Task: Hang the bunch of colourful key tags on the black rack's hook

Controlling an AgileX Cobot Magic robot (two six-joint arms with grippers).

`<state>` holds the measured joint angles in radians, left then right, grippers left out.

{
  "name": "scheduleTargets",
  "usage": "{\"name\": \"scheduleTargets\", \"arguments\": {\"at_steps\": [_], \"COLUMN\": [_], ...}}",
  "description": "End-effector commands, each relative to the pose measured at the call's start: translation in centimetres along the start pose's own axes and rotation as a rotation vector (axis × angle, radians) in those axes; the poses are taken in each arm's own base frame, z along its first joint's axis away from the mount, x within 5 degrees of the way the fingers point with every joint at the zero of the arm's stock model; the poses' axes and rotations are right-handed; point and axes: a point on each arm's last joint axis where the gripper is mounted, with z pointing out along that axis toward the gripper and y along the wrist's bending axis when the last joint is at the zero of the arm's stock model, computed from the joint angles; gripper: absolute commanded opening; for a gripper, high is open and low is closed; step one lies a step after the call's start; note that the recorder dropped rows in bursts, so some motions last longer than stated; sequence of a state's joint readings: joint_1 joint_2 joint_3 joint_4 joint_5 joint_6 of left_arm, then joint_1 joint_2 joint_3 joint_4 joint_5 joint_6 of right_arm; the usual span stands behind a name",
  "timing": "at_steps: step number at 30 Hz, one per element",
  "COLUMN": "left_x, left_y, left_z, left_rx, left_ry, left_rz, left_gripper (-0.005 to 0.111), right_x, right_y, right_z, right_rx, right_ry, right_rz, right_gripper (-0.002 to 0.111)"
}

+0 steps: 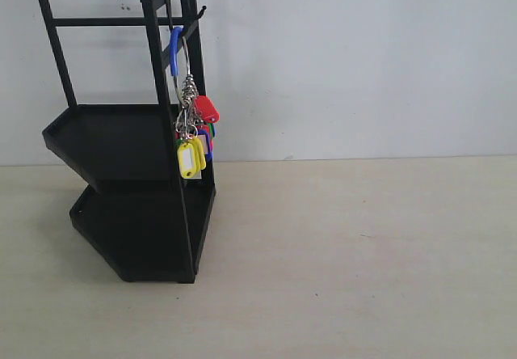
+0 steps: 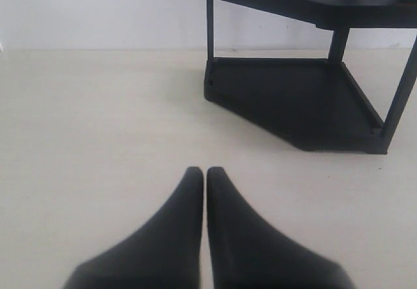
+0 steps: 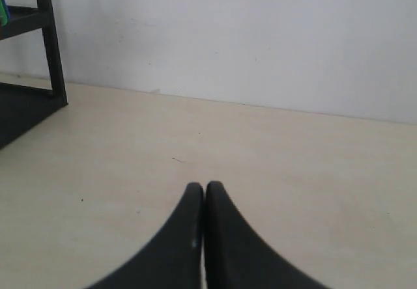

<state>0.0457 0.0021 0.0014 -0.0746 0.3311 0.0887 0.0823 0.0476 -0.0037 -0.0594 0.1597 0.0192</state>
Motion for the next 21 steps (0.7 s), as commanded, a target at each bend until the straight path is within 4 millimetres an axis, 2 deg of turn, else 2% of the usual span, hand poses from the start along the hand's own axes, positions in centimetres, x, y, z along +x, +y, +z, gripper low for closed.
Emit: {"name": "scheduleTargets", "arguments": {"at_steps": [1, 8, 21], "left_x": [-0.19, -0.21, -0.21], "left_y": [0.01, 0.01, 0.01], "left_z": [-0.03, -0.03, -0.03], "left_rx": [-0.002, -0.003, -0.003], "left_ry": [-0.019, -0.021, -0.021], "left_rz": [-0.018, -0.018, -0.018], "left_gripper": [0.004, 0.004, 0.004], "right_x": [0.86, 1.54, 1.56], "right_y": [-0.07, -0.56, -0.98], "right_z": [-0.37, -0.47, -0.54], "right_rx": [0.013, 0.109, 0.187], "right_ry": [0.063, 0.137, 0.137], "right_rz": [0.008, 0.063, 0.083], "right_gripper": [0.000, 0.000, 0.000]}}
